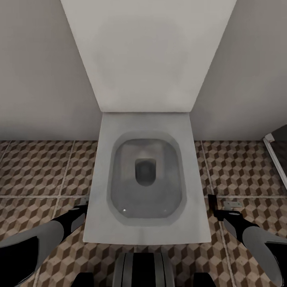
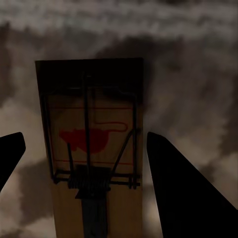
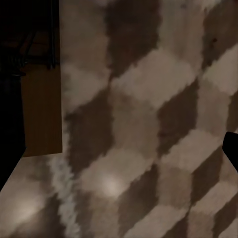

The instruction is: Take the four mousetraps from the cabinet in the bathroom and place them on the bathroom floor. Make sure all four end up on the same floor surface, and ensure that at least two of them are either under or directly next to the same bathroom sink.

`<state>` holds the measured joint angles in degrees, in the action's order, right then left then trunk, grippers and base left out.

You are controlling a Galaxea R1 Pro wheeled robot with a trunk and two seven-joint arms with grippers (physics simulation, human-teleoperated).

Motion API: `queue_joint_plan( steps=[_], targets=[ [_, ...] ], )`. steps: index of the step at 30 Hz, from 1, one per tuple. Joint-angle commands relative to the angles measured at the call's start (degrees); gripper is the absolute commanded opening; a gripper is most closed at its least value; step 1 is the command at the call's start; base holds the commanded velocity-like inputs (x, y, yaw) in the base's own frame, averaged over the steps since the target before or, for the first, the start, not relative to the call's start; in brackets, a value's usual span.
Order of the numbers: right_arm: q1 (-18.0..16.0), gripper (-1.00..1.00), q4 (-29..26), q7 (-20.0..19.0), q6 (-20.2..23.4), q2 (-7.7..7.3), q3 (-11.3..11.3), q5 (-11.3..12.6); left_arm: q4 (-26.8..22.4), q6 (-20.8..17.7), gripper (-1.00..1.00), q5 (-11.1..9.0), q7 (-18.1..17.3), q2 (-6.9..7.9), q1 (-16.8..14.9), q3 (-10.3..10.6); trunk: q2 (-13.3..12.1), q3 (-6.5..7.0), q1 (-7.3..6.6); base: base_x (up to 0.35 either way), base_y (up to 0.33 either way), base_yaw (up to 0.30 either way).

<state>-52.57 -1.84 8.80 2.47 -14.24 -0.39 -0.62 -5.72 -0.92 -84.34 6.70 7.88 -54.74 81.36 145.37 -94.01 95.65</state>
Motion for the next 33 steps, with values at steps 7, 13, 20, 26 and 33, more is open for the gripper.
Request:
queue_joint_plan(
  steps=[7, 13, 20, 26, 33],
  targets=[
    [0.01, 1.00, -0.09, 0.07, 0.26, 0.00, -0.05, -0.08, 5.10, -0.40, 1.00, -0.65, 0.59, 0.12, 0.77, 0.50, 0.00, -0.05, 0.12, 0.000, 0.000, 0.000],
    [0.00, 1.00, -0.09, 0.07, 0.26, 0.00, -0.05, -0.08, 5.10, -0.40, 1.00, -0.65, 0.59, 0.12, 0.77, 0.50, 0.00, -0.05, 0.12, 0.000, 0.000, 0.000],
    [0.01, 1.00, -0.09, 0.07, 0.26, 0.00, -0.05, -0.08, 5.10, -0.40, 1.00, -0.65, 0.59, 0.12, 0.77, 0.47, 0.00, -0.05, 0.12, 0.000, 0.000, 0.000],
    [0.01, 1.00, -0.09, 0.07, 0.26, 0.00, -0.05, -0.08, 5.08, -0.40, 1.00, -0.65, 0.59, 0.12, 0.77, 0.49, 0.00, -0.05, 0.12, 0.000, 0.000, 0.000],
    [0.34, 1.00, 0.02, 0.05, 0.06, -0.06, 0.12, -0.29, -0.06, 0.14, 1.00, 0.01, 0.46, 0.48, 0.52, 0.30, -0.07, -0.03, -0.01, 0.000, 0.000, 0.000]
  ],
)
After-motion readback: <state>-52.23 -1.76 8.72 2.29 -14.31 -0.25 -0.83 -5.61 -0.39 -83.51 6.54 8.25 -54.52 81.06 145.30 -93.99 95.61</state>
